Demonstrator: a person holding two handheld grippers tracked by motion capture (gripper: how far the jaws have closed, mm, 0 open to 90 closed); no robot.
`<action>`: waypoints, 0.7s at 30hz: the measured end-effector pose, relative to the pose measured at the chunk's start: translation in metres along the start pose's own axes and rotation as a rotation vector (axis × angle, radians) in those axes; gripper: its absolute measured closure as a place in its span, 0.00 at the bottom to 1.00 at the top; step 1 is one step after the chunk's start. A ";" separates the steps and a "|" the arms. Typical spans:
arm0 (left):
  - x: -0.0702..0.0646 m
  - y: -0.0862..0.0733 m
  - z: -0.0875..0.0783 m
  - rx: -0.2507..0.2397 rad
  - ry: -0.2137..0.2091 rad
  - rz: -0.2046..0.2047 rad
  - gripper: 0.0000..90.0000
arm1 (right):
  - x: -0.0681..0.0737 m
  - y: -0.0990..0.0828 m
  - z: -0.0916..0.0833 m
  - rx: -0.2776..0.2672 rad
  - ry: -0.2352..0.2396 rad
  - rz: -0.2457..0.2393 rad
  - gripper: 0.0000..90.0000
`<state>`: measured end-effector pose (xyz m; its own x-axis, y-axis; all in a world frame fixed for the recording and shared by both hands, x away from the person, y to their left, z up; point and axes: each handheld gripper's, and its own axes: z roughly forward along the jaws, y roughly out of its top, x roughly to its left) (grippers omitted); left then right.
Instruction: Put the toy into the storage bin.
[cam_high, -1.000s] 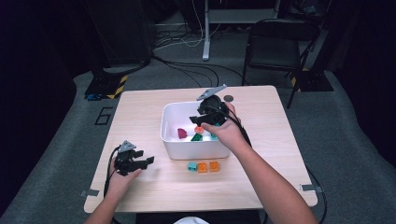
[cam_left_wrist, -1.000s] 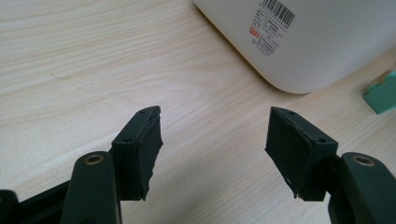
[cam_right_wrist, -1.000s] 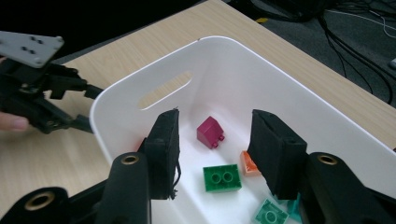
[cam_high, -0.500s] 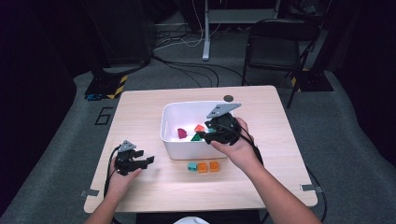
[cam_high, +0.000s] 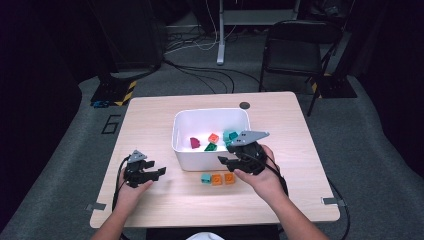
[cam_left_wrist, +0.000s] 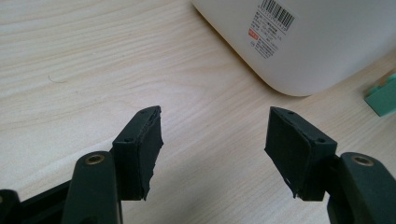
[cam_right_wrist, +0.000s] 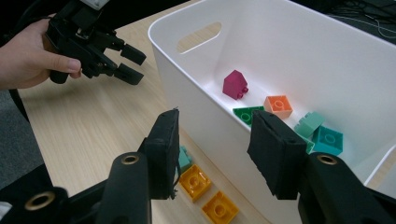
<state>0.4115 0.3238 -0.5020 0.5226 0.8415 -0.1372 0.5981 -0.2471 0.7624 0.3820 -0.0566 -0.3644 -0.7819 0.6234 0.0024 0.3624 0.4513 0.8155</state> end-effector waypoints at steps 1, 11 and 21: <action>0.000 0.000 0.000 -0.001 -0.001 0.001 0.40 | 0.000 -0.004 0.000 0.000 -0.002 0.008 0.58; 0.001 0.001 0.000 -0.002 0.001 -0.005 0.40 | 0.003 -0.043 0.010 0.021 0.008 0.023 0.58; 0.000 0.001 0.001 -0.001 0.003 -0.009 0.40 | 0.002 -0.076 0.032 0.054 -0.021 0.034 0.57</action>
<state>0.4126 0.3235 -0.5019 0.5156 0.8450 -0.1422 0.6019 -0.2391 0.7619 0.3693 -0.0696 -0.4445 -0.7581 0.6519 0.0176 0.4161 0.4628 0.7827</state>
